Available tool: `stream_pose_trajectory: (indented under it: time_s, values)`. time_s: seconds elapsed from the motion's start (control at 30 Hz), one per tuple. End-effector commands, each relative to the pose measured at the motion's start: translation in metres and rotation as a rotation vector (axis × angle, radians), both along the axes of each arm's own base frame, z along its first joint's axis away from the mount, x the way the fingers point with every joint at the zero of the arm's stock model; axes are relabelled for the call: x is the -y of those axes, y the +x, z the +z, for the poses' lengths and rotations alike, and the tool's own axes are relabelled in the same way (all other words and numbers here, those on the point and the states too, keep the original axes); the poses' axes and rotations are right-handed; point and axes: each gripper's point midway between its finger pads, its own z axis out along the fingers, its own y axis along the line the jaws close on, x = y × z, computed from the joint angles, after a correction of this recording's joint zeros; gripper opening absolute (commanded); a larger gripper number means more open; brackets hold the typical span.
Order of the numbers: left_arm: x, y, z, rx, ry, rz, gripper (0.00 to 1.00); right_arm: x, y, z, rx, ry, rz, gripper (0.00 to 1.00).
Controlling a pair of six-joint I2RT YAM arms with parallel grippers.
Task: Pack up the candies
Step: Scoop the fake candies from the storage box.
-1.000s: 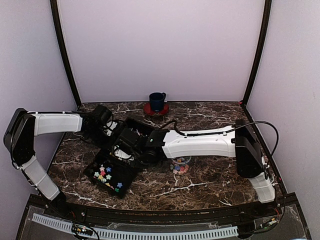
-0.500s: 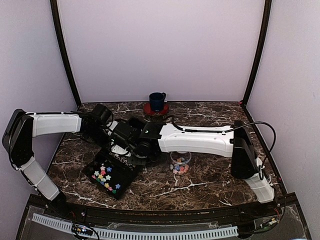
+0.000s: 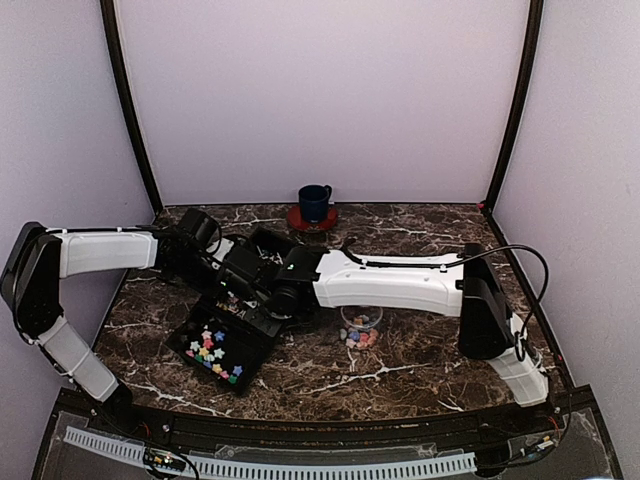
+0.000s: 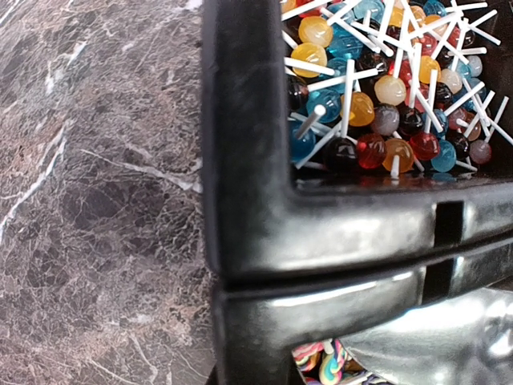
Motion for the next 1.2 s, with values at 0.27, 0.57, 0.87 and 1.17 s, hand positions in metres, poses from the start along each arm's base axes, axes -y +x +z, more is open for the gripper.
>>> stream_pose_trajectory:
  time_s: [0.27,0.57,0.87,1.17]
  values:
    - [0.048,0.016,0.104,0.295,-0.269,-0.106,0.0,0.014,0.011,-0.025,-0.078,0.053,-0.07,0.0]
    - [0.031,0.022,0.109,0.326,-0.203,-0.085,0.0,0.059,-0.005,-0.016,-0.133,-0.093,-0.013,0.0]
    - [0.031,0.022,0.112,0.321,-0.196,-0.098,0.0,0.077,-0.019,-0.032,-0.144,-0.281,0.078,0.0]
    - [0.049,0.01,0.123,0.312,-0.296,-0.186,0.0,0.05,-0.01,-0.048,0.011,-0.353,0.083,0.0]
